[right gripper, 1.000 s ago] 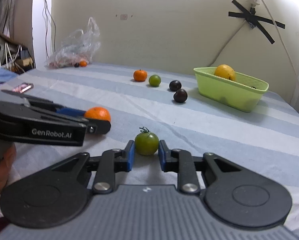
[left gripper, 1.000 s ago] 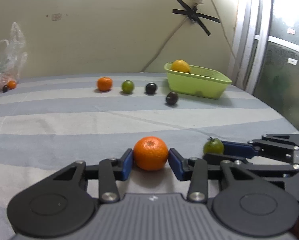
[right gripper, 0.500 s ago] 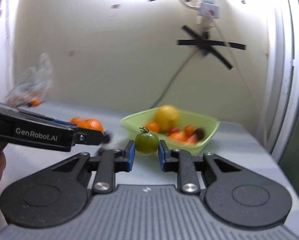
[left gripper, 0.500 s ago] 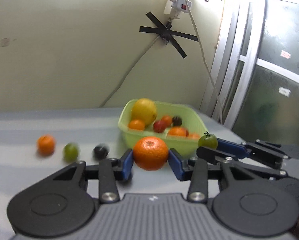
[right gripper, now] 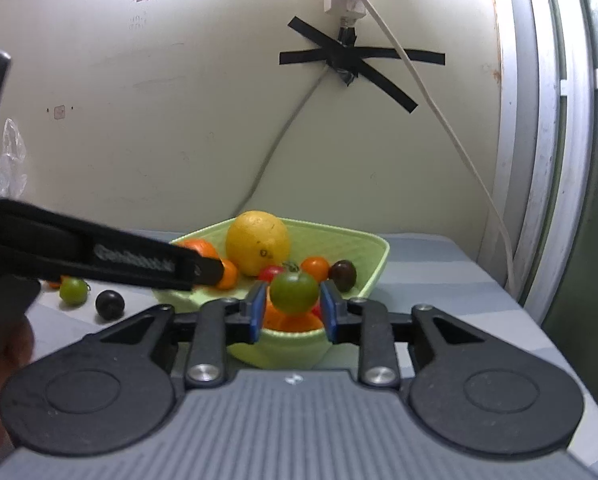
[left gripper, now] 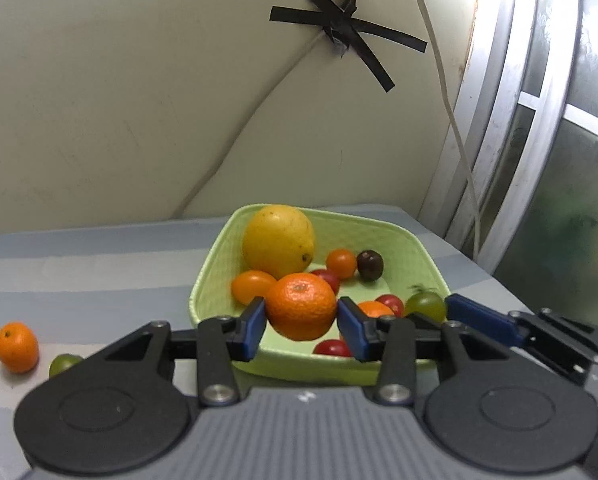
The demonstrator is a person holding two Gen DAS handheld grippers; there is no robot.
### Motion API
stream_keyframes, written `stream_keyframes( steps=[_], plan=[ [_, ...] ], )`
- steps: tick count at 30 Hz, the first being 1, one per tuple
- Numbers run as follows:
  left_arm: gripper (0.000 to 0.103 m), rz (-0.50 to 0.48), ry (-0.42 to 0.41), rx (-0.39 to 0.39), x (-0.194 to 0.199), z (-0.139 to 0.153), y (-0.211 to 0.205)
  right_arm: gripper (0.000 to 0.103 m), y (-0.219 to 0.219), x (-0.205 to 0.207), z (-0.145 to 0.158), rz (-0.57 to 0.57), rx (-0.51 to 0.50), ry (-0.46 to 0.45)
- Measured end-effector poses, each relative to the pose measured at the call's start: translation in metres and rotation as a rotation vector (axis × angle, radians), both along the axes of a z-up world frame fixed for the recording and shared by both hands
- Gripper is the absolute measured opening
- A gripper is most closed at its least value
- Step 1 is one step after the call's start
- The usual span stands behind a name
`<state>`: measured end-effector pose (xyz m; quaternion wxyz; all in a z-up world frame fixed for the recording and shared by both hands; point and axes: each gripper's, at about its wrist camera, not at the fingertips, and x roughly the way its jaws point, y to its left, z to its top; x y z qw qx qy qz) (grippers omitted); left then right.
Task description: Organize fruits
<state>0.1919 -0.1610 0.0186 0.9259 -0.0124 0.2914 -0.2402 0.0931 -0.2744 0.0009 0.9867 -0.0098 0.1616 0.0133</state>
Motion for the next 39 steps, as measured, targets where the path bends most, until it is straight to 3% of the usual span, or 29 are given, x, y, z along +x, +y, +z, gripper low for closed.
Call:
stream_keyframes(
  steps=[3, 5, 11, 15, 20, 24, 28, 33, 37, 38, 39],
  plan=[
    [0.051, 0.006, -0.006, -0.001, 0.000, 0.000, -0.002, 0.037, 0.000, -0.002, 0.001, -0.013, -0.002, -0.011],
    [0.052, 0.003, -0.009, -0.013, -0.003, 0.003, 0.000, 0.042, -0.001, -0.004, 0.000, -0.019, 0.000, -0.017],
    [0.053, 0.020, -0.066, -0.058, -0.029, 0.022, 0.036, 0.042, 0.001, -0.017, 0.002, -0.047, -0.028, -0.072],
    [0.053, 0.105, -0.097, -0.050, -0.052, 0.025, 0.088, 0.042, -0.001, -0.031, 0.005, -0.049, -0.004, -0.131],
    [0.050, 0.284, -0.015, -0.036, -0.059, 0.011, 0.165, 0.042, 0.006, -0.041, 0.010, -0.003, 0.019, -0.167],
    [0.050, 0.326, 0.046, -0.058, -0.060, -0.002, 0.198, 0.042, 0.020, -0.046, 0.012, 0.126, 0.054, -0.105],
    [0.050, 0.259, 0.043, -0.056, -0.058, -0.006, 0.189, 0.042, 0.050, -0.038, 0.002, 0.290, 0.034, 0.042],
    [0.050, 0.207, 0.030, -0.039, -0.039, -0.007, 0.154, 0.042, 0.076, -0.010, -0.006, 0.338, -0.021, 0.161],
    [0.050, 0.203, 0.052, -0.012, -0.017, -0.015, 0.137, 0.042, 0.086, 0.007, -0.009, 0.345, -0.026, 0.198],
    [0.050, 0.198, 0.052, 0.000, -0.014, -0.017, 0.133, 0.040, 0.087, 0.011, -0.013, 0.352, -0.024, 0.217],
    [0.048, 0.193, 0.052, 0.015, -0.010, -0.019, 0.129, 0.030, 0.087, 0.014, -0.016, 0.357, -0.027, 0.244]
  ],
)
